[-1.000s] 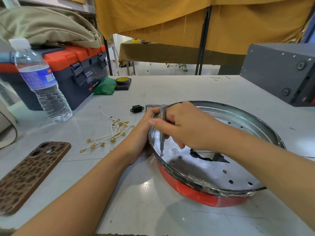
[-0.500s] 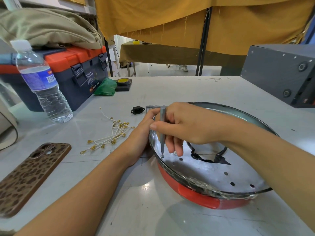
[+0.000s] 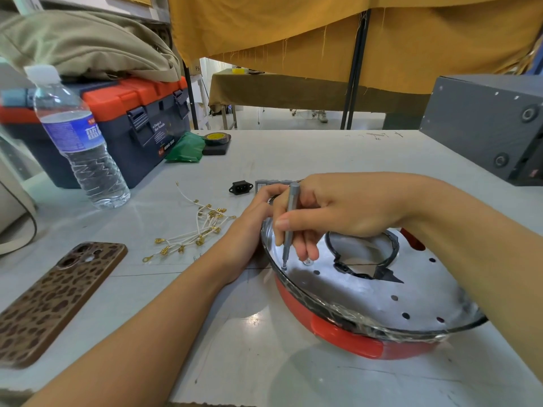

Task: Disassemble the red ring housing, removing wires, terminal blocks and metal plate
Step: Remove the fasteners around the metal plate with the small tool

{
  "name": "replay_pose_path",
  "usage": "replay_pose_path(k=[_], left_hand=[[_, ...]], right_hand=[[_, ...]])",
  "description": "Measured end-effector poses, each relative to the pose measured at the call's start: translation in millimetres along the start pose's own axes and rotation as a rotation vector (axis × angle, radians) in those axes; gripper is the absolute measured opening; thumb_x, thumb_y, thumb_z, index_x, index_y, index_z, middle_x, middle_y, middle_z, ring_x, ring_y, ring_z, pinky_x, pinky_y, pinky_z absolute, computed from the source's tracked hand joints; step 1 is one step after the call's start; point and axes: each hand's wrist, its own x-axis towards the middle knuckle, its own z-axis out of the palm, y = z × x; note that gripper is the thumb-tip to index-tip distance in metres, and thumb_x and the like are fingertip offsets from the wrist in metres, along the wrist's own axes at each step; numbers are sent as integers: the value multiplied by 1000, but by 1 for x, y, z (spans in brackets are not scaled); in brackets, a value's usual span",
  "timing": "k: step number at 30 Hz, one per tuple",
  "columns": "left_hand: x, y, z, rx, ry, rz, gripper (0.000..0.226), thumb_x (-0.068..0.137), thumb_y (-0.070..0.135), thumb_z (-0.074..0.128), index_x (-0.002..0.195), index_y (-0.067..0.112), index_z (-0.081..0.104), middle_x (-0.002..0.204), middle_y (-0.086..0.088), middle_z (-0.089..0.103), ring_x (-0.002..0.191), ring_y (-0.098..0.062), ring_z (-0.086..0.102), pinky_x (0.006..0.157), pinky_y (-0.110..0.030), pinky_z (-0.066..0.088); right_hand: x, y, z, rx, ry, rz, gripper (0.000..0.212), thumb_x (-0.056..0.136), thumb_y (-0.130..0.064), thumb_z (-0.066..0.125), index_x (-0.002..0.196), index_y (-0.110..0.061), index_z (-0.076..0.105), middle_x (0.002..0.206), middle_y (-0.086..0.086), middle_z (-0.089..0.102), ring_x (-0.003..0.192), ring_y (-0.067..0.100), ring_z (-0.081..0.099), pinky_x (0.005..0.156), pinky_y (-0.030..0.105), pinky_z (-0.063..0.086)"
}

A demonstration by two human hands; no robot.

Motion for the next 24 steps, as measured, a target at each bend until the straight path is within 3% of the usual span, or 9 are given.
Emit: replay_pose_path(k=[5, 9, 12, 15, 20, 24], left_hand=[[0, 0, 1, -10, 41, -8, 57, 85, 43, 35, 125, 5, 51, 89, -11, 67, 95, -29, 64, 96, -49, 48], [-1, 2, 2, -26, 45, -29, 57, 86, 44, 36, 125, 5, 52, 95, -18, 66, 104, -38, 61, 100, -56, 43], [-2, 3, 3, -17, 19, -28, 63, 86, 47, 36, 118, -6, 49, 99, -28, 63, 104, -45, 59, 99, -60, 42], [-1, 2, 2, 14, 10, -16, 63, 85, 50, 36, 108, -8, 51, 92, -20, 65, 98, -38, 61, 100, -61, 40], [1, 1, 1, -2, 56, -15, 49, 87, 40, 39, 124, 10, 50, 96, -15, 66, 100, -33, 62, 100, -57, 43], [0, 2, 2, 3, 68, 3, 38, 90, 37, 40, 112, 11, 56, 86, -9, 67, 97, -30, 63, 96, -51, 47]], right_hand=[[4, 10, 10, 15, 105, -20, 31, 101, -21, 42, 83, -5, 62, 51, 0, 58, 42, 12, 51, 54, 18, 47], [3, 14, 13, 120, 110, -31, 31, 100, -19, 43, 82, -2, 62, 47, 3, 56, 36, 10, 45, 46, 14, 41], [4, 13, 17, 169, 146, -55, 40, 95, -36, 50, 75, -2, 61, 45, 5, 55, 33, 11, 45, 44, 14, 40], [7, 11, 20, 120, 208, -67, 43, 96, -37, 48, 69, -6, 61, 40, 3, 52, 31, 10, 40, 44, 13, 39], [8, 12, 20, 72, 225, -38, 32, 100, -16, 43, 80, -4, 65, 40, 0, 53, 32, 7, 41, 44, 15, 40], [8, 11, 20, 71, 216, -45, 23, 98, -12, 44, 82, -14, 60, 43, 1, 54, 34, 8, 43, 44, 12, 38]])
